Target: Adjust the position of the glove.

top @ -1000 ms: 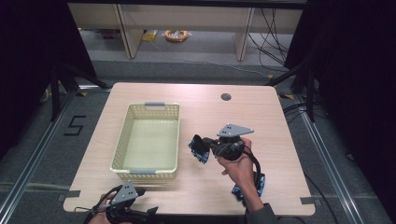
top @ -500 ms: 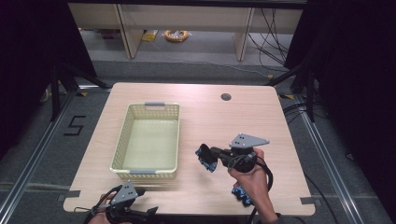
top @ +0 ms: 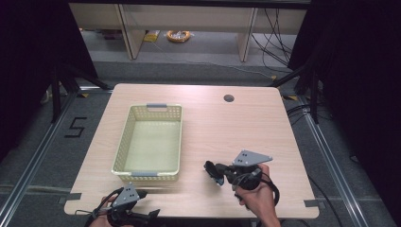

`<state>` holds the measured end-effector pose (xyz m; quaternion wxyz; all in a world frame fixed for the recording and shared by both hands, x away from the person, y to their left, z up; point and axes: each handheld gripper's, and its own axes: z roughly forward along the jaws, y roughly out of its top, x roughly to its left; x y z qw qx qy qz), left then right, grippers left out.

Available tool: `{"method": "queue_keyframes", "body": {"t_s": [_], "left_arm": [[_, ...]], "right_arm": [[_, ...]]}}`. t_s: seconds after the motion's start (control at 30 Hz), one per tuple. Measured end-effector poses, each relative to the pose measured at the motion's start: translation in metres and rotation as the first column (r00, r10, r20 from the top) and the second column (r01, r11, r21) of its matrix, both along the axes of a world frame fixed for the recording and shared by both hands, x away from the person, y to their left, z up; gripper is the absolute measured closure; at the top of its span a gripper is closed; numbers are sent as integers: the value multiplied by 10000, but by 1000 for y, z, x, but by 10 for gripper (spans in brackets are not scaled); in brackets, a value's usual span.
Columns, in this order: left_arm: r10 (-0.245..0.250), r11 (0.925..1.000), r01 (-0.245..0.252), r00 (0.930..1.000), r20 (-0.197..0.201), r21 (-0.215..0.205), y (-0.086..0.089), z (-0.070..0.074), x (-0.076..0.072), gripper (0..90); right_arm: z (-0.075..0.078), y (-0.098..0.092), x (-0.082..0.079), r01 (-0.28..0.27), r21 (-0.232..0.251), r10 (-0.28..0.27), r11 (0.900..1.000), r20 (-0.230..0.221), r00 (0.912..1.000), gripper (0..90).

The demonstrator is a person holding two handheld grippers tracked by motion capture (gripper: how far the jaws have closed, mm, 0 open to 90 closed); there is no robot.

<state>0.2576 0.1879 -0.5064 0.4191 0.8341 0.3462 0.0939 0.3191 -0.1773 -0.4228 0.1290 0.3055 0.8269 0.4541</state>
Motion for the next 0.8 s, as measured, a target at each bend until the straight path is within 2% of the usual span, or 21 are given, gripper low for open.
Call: {"method": "queue_keyframes", "body": {"t_s": [0.03, 0.1, 0.17, 0.2, 0.23, 0.27, 0.3, 0.37, 0.43, 0.53, 0.7, 0.77, 0.8], "left_arm": [[-54, 10000, 54, 10000, 17, -20, 0, 0, 0, 215], [23, 10000, -23, 10000, 40, -8, 0, 0, 0, 216], [-75, 10000, 75, 10000, 30, -60, 0, 0, 0, 216], [-139, 9998, 141, 9998, 125, -170, 0, 0, 0, 216], [-33, 10000, 33, 10000, -27, -73, 0, 0, 0, 215], [-33, 10000, 33, 10000, -27, -73, 0, 0, 0, 216], [-44, 10000, 44, 10000, -2, -44, 0, 0, 0, 215], [-26, 10000, 26, 10000, 13, -76, 0, 0, 0, 216], [49, 10000, -49, 10000, 78, 2, 0, 0, 0, 215], [-228, 9997, 228, 9997, 60, -32, 0, 1, 0, 216], [-196, 9998, 197, 9998, 99, -58, 0, 1, 0, 216], [-205, 9998, 206, 9998, 65, -44, 0, 0, 0, 216], [-202, 9998, 203, 9998, 74, -42, 0, 0, 0, 216]], "right_arm": [[-5, 4, -3, -86, -35, 85, 10000, -195, 9998, 895], [-18, 17, -6, -495, -421, 475, 9979, -472, 9978, 895], [-23, 22, -8, -592, -426, 563, 9973, -651, 9963, 895], [-30, 30, -9, -857, -519, 810, 9950, -859, 9930, 894], [-37, 39, -12, -1134, -692, 1058, 9911, -1058, 9887, 894], [-37, 39, -12, -1134, -692, 1058, 9911, -1058, 9887, 894], [-46, 49, -15, -1314, -816, 1192, 9880, -1395, 9830, 894], [-49, 53, -17, -1407, -816, 1270, 9867, -1543, 9798, 894], [-58, 61, -20, -1692, -1084, 1476, 9796, -1827, 9720, 893], [-65, 64, -21, -1707, -1243, 1444, 9774, -1967, 9698, 892], [-72, 69, -22, -1778, -1281, 1487, 9757, -2090, 9665, 888], [-76, 75, -24, -1894, -1165, 1609, 9750, -2185, 9625, 868], [-76, 75, -23, -2088, -1252, 1777, 9699, -2224, 9586, 851]]}}
